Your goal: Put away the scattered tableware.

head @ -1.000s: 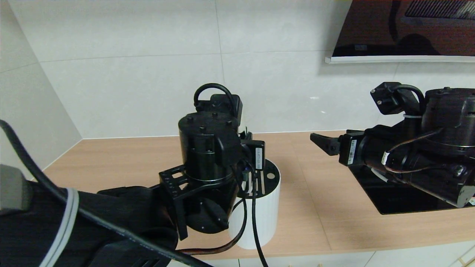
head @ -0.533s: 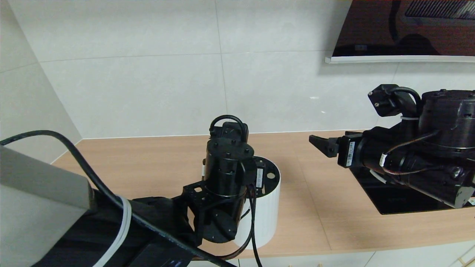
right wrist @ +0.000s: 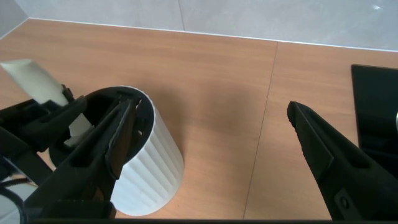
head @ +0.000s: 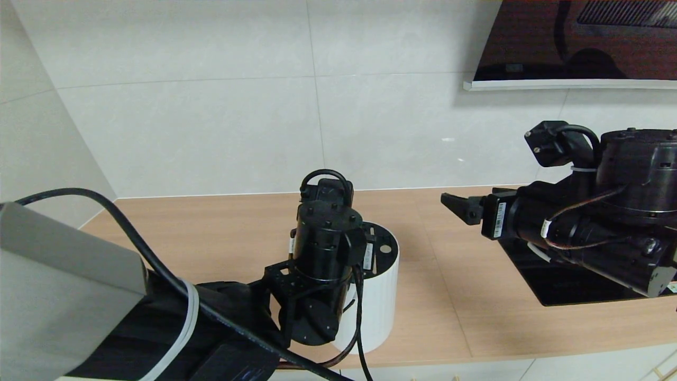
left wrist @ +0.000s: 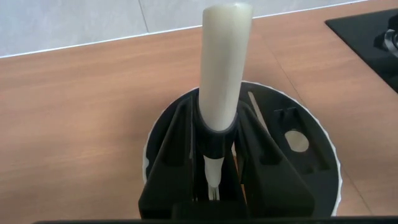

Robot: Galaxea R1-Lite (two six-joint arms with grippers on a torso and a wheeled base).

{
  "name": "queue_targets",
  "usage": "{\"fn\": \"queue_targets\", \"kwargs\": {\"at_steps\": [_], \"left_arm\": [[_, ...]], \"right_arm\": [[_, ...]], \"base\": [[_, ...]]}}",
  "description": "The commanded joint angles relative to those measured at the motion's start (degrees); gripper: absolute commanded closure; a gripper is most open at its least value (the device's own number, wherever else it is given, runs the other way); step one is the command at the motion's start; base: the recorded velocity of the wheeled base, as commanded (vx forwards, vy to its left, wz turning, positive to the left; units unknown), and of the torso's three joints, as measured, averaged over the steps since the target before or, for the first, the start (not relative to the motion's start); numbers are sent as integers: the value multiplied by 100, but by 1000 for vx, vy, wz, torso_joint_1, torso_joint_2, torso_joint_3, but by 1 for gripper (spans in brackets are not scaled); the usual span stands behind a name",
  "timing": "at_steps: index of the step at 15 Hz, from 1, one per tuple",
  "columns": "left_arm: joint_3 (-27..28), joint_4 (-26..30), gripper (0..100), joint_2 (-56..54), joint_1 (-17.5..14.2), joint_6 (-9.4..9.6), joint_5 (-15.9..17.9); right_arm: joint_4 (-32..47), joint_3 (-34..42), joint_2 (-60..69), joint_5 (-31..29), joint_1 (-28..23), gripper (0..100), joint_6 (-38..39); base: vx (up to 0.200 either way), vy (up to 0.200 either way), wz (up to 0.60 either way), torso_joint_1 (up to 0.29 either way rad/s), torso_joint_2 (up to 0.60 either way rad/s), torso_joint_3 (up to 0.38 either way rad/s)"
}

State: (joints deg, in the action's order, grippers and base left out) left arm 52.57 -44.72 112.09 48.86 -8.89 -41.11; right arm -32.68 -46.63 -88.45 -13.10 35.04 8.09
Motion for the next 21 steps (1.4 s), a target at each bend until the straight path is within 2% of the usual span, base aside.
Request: {"fn": "queue_targets", "kwargs": {"at_steps": [1, 2, 8, 12, 13, 15, 18, 20, 21], "left_arm": [[-1, -2, 100, -12, 1, 1, -3], [-1, -2, 0, -12, 1, 1, -3], [-1, -2, 0, -47, 1, -8, -3], [-89, -11, 0, -443, 1, -17, 24], [-141, -11, 0, -785, 10, -104, 182], [-203, 7, 0, -1453, -8, -157, 771], [-343, -2, 0, -2482, -140, -342, 1483], [-528, -2, 0, -3194, -201, -412, 2116], [-757, 24, 0, -3659, -439, -421, 2441]], "right_arm": [[-1, 5, -5, 1, 3, 0, -1], [-1, 5, -5, 1, 3, 0, -1], [-10, 40, 4, 1, 3, 0, -10], [-10, 40, -5, 1, 3, 0, -10], [-1, 49, 12, 10, 3, 0, -10], [-1, 110, 30, 10, 3, 0, -10], [-10, 172, 206, 27, 12, 0, -159], [-80, 304, 575, 18, 3, 0, -440], [-159, 347, 847, 1, 3, 0, -475]], "base": [[0, 0, 0, 0, 0, 0], [0, 0, 0, 0, 0, 0], [0, 0, 0, 0, 0, 0], [0, 0, 0, 0, 0, 0], [0, 0, 0, 0, 0, 0], [0, 0, 0, 0, 0, 0], [0, 0, 0, 0, 0, 0], [0, 0, 0, 0, 0, 0], [0, 0, 0, 0, 0, 0]]}}
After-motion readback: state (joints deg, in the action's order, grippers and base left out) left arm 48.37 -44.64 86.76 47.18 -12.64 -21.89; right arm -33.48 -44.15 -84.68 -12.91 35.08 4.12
